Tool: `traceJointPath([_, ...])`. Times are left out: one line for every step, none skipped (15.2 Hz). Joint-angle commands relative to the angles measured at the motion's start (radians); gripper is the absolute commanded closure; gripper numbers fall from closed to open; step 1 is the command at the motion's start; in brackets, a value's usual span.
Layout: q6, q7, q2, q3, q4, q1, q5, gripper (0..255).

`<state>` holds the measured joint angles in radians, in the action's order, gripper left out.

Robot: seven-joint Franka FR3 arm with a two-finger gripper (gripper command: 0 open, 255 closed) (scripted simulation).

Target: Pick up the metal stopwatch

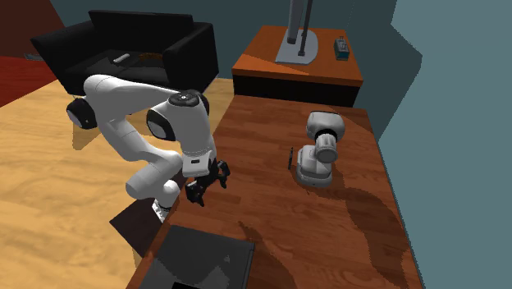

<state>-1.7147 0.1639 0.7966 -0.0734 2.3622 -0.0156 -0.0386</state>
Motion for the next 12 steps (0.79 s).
traceJointPath([0.000, 0.000, 0.000, 0.000, 0.000, 0.000, 0.000, 0])
traceJointPath([0.000, 0.013, -0.027, -0.017, -0.022, -0.008, 0.010, 0])
traceJointPath([0.001, 0.026, -0.054, -0.034, -0.045, -0.015, 0.020, 0])
traceJointPath([0.002, 0.038, -0.082, -0.051, -0.068, -0.022, 0.029, 0])
traceJointPath([0.004, 0.051, -0.110, -0.067, -0.093, -0.028, 0.037, 0])
traceJointPath([0.006, 0.063, -0.139, -0.084, -0.118, -0.034, 0.044, 0])
traceJointPath([0.008, 0.076, -0.167, -0.100, -0.145, -0.039, 0.051, 0])
traceJointPath([0.010, 0.089, -0.196, -0.116, -0.172, -0.045, 0.057, 0])
traceJointPath([0.014, 0.102, -0.226, -0.133, -0.200, -0.050, 0.061, 0])
traceJointPath([0.017, 0.114, -0.256, -0.149, -0.229, -0.054, 0.066, 0])
traceJointPath([0.021, 0.127, -0.286, -0.165, -0.259, -0.059, 0.069, 0])
traceJointPath([0.026, 0.141, -0.317, -0.181, -0.290, -0.063, 0.071, 0])
